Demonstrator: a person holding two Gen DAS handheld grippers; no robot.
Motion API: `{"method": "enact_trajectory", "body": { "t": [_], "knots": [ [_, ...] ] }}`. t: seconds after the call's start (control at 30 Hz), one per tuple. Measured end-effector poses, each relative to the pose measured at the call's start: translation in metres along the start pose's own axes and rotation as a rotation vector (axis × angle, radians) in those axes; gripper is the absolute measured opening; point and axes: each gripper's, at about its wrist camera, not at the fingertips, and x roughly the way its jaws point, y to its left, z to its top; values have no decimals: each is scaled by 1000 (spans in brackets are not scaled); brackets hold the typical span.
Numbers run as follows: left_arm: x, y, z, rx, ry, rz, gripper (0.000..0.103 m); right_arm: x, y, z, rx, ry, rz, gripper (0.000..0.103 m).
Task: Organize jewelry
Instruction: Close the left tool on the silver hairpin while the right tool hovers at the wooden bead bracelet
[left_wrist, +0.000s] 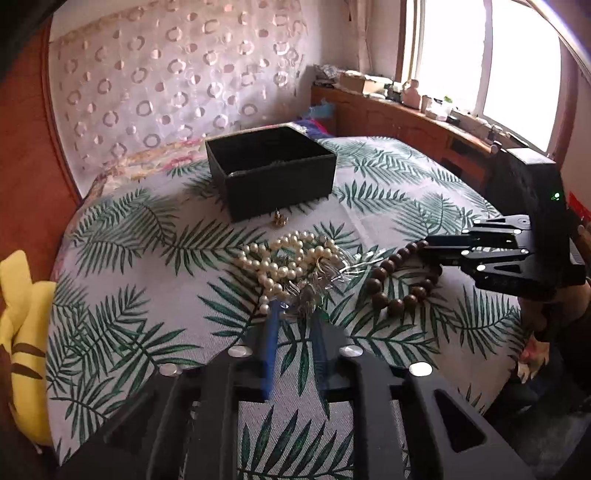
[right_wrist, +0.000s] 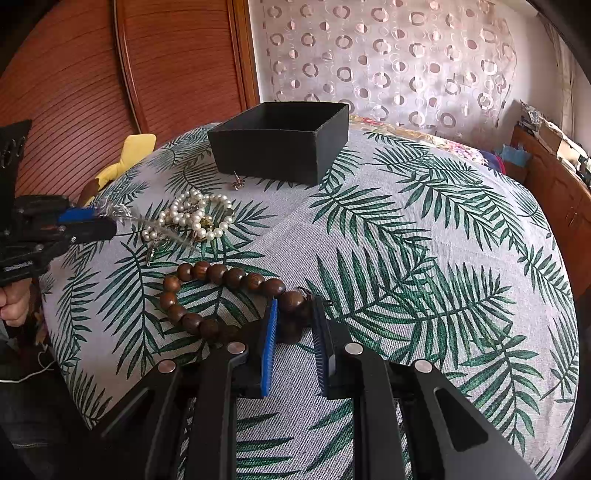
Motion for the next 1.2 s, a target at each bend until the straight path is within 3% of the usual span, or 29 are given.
{"method": "enact_trajectory", "body": {
  "t": [0.27,0.37,0.4,0.73,0.87,1.2],
  "knots": [
    [13,6,-2,-1,21,27,9,0,0,0,0,0,0,20],
    [16,14,0,-41,19,23,35,0,-1,0,0,0,0,21],
    [16,17,1,-53,12,18,35,0,-1,0,1,0,2,21],
    [43,15,11,-56,56,-9,34,0,-1,0,5,0,8,21],
    [34,11,10,-38,18,12,15,0,-1,0,3,-1,5,21],
    [7,18,17,-63,-81,20,11,-4,3,3,-8,-18,16,19]
  ]
}}
